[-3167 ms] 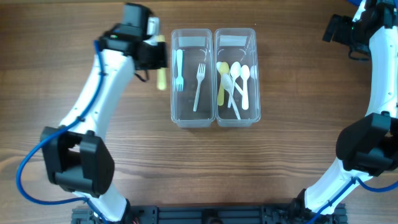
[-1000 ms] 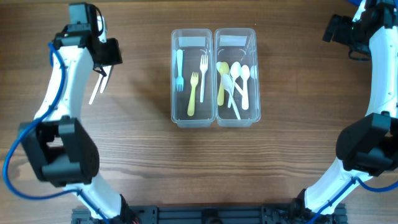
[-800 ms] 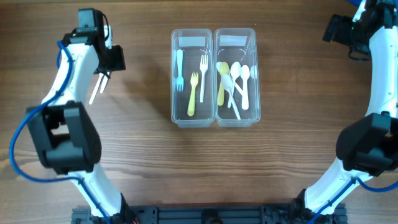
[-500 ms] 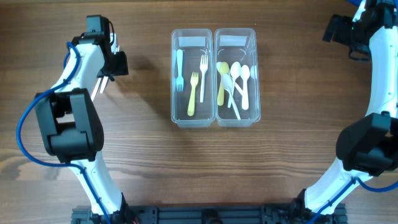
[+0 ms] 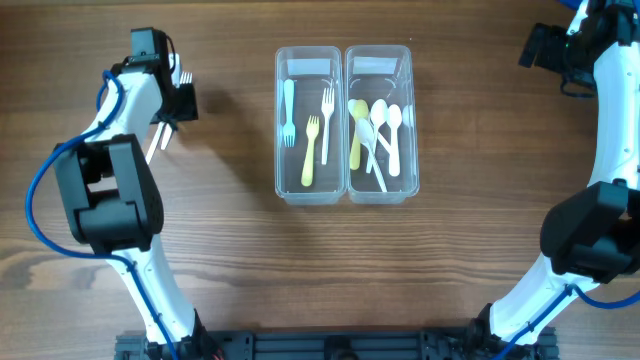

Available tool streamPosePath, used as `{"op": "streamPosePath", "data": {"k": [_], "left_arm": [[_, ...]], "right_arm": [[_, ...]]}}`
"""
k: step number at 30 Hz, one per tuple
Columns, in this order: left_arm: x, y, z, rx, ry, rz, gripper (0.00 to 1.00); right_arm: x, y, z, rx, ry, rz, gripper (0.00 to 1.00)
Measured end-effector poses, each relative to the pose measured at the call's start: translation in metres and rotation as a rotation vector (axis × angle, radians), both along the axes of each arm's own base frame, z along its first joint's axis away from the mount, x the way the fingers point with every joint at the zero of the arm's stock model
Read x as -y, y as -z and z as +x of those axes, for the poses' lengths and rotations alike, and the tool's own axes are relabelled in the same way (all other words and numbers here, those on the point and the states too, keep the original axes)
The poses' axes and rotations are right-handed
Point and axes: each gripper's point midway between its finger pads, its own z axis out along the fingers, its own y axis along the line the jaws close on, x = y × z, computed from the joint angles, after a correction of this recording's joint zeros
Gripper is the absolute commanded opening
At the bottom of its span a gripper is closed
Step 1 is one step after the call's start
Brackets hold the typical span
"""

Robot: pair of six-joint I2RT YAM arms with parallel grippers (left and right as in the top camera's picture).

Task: Pack container
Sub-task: 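Move the left gripper over the remaining white forks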

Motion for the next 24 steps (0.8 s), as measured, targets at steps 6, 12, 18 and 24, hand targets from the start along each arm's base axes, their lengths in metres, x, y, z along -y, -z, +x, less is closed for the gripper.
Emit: {"op": "streamPosePath", "data": {"k": [6, 12, 18, 24], "left_arm": [[-0.0026, 0.0020, 0.0061, 0.017, 0.031, 0.016, 0.57], [-0.0026, 0.0022, 0.0059, 0.015, 0.038, 0.018, 0.57], [0.0004, 0.0031, 0.0043, 0.009, 0.044, 0.001, 0.56], [0.0070, 0.0044, 0.0021, 0.001, 0.055, -0.033, 0.57]], "right_arm": [[0.0000, 0.0000, 0.0000, 0.000, 0.000, 0.000, 1.00], [0.0000, 0.0000, 0.0000, 0.000, 0.000, 0.000, 1.00], [0.0000, 0.0000, 0.0000, 0.000, 0.000, 0.000, 1.00], [0.0000, 0.0000, 0.0000, 0.000, 0.000, 0.000, 1.00]]}}
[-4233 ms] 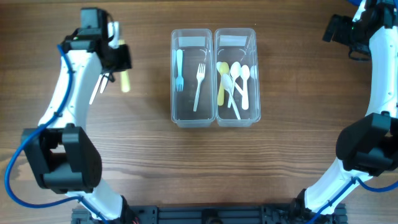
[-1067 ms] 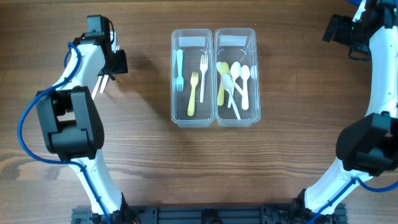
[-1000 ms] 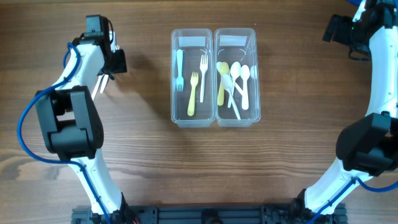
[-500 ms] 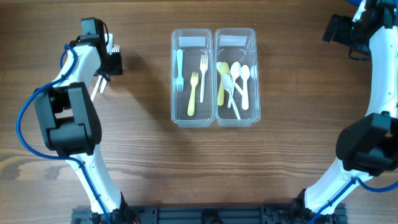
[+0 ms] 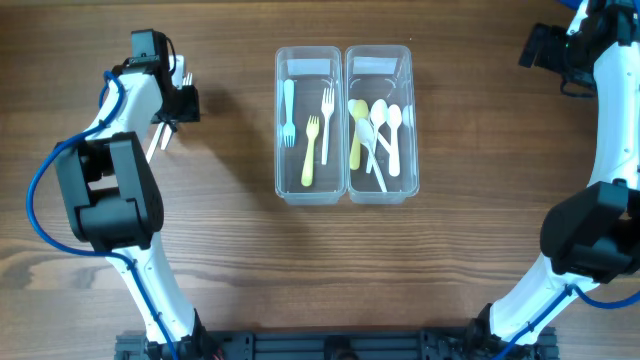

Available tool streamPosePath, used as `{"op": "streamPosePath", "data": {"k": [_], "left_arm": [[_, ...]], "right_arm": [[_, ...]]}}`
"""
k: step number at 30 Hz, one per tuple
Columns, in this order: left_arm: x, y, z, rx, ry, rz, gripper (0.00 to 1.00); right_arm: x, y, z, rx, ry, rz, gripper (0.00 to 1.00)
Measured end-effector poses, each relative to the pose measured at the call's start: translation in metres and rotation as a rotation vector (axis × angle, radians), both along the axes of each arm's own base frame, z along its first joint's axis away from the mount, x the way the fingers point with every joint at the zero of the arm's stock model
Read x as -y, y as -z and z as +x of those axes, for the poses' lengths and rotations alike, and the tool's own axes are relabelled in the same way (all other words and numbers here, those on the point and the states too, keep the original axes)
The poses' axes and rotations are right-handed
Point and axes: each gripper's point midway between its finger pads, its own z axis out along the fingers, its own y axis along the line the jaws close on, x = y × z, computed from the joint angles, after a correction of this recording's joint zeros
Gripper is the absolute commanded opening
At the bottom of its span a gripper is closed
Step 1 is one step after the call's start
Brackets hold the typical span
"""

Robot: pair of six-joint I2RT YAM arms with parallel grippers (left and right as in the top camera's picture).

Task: Pack container
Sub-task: 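Move the left gripper over the remaining white forks, then close the left gripper on a white fork and lift it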

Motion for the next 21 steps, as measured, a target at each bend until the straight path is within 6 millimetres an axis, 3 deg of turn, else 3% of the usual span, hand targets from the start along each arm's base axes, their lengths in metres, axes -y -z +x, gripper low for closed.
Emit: {"op": "streamPosePath", "data": {"k": [21], "left_arm": [[0.0059, 0.0008, -0.0018, -0.007, 0.010, -0.032, 0.58]], "right_arm": [[0.0000, 0.0000, 0.0000, 0.000, 0.000, 0.000, 1.00]]}}
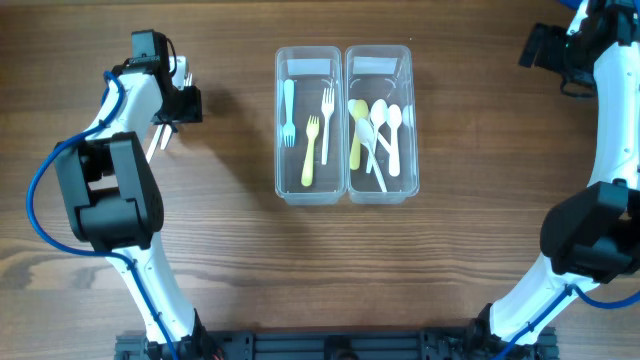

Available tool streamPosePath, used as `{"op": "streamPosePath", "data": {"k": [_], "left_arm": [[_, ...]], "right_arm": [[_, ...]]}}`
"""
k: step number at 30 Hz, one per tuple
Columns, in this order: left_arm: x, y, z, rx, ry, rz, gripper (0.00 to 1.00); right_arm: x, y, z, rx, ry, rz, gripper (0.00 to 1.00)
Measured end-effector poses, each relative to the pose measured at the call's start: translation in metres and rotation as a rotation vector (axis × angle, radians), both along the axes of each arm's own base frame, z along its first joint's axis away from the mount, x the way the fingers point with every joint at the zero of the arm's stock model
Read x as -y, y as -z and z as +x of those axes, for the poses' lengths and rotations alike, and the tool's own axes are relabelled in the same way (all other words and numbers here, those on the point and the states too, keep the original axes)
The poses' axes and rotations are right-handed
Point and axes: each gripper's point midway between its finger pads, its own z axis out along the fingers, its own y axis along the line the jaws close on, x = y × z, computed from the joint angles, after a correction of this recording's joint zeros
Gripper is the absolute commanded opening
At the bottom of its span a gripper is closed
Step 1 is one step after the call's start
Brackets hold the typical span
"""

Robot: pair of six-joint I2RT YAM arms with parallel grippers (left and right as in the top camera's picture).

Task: Pack container
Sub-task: 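Close the left gripper on a white fork and lift it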

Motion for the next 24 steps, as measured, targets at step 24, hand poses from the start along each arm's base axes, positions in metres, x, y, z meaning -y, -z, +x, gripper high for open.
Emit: {"op": "streamPosePath", "data": {"k": [24], "left_arm": [[-0.0098, -0.0022, 0.0051, 0.020, -0.009, 0.057, 0.49]], "right_arm": [[0.0000, 0.0000, 0.0000, 0.000, 0.000, 0.000, 1.00]]}}
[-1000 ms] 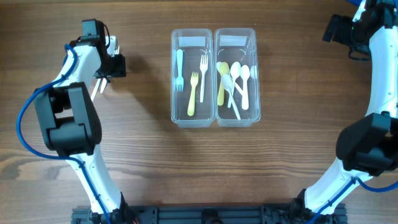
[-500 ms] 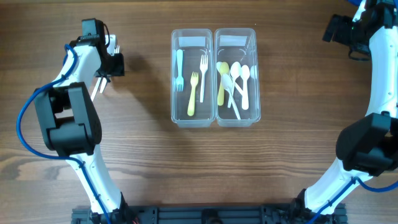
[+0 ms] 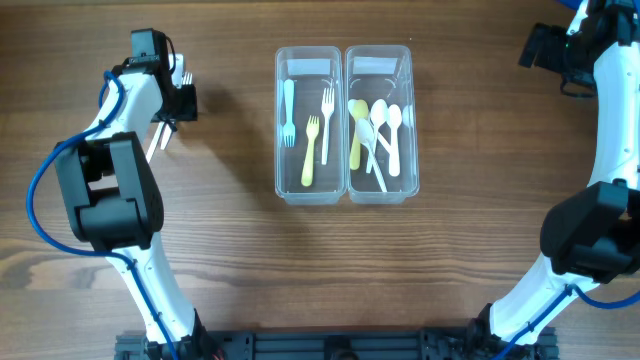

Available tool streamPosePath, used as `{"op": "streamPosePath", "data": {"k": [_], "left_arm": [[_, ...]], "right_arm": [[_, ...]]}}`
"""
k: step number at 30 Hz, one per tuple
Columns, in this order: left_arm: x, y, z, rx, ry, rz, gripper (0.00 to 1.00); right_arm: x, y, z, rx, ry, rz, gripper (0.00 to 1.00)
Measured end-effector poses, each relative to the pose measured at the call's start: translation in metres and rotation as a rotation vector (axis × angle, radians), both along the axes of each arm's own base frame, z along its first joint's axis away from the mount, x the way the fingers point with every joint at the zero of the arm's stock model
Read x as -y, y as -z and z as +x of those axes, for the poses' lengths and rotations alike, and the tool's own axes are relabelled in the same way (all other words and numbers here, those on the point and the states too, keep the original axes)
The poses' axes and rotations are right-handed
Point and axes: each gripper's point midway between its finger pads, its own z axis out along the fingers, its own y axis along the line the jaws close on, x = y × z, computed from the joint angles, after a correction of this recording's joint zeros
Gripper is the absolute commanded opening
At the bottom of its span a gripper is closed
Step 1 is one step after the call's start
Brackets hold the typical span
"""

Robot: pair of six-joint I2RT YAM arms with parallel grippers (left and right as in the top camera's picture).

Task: Pack container
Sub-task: 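Close the left gripper on a white fork and lift it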

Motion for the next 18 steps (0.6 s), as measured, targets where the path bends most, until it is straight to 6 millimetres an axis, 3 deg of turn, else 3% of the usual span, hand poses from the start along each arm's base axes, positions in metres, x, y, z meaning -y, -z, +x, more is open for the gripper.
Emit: {"op": "streamPosePath", "data": {"k": [5, 12, 18], "left_arm": [[0.000, 0.011, -0.004, -0.032, 0.001, -0.002, 0.52], [0.003, 0.011, -0.003, -0.040, 0.005, -0.002, 0.55], [0.031, 0.011, -0.002, -0.047, 0.064, -0.002, 0.55]], "right_arm": [[0.000, 0.000, 0.000, 0.000, 0.000, 0.000, 1.00], [0.000, 0.000, 0.000, 0.000, 0.000, 0.000, 1.00], [0.000, 0.000, 0.000, 0.000, 0.000, 0.000, 1.00]]}}
